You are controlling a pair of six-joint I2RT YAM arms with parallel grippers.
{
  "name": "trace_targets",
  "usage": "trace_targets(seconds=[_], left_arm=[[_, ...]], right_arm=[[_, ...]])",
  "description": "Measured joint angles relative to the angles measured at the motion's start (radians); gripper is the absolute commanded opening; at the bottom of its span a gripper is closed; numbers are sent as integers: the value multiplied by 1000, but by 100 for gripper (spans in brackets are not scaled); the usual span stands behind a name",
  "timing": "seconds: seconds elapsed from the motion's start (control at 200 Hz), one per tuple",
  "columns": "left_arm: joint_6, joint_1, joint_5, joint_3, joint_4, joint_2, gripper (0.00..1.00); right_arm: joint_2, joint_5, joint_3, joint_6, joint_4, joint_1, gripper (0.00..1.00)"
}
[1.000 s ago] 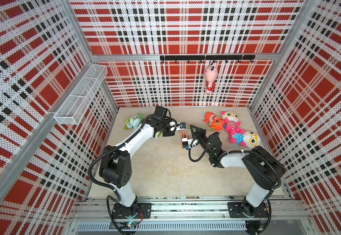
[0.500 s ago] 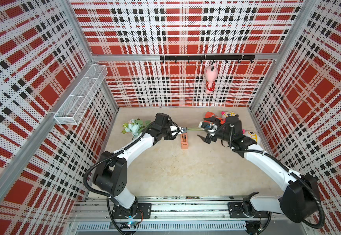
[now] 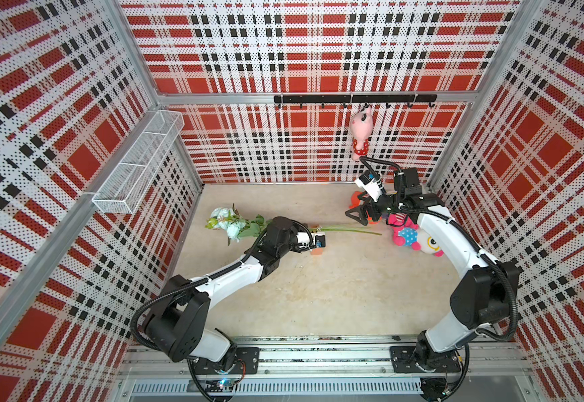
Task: Wrap bouquets with tape
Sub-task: Wrap the tape around the bouquet.
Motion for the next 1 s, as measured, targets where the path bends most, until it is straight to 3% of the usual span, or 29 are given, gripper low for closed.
trace_targets(seconds=[0.261, 0.451, 0.591, 0.997], left_arm=[[23, 0, -28, 0, 7, 0, 0], [36, 0, -30, 3, 7, 0, 0], [48, -2, -31, 8, 6, 2, 0], [70, -26, -26, 52, -40, 46, 0]], right_arm=[[171, 4, 203, -151, -167, 86, 100], [401, -16, 526, -280, -406, 121, 100], [513, 10, 665, -347, -560, 158, 96], [567, 38, 727, -403, -695, 169, 94]])
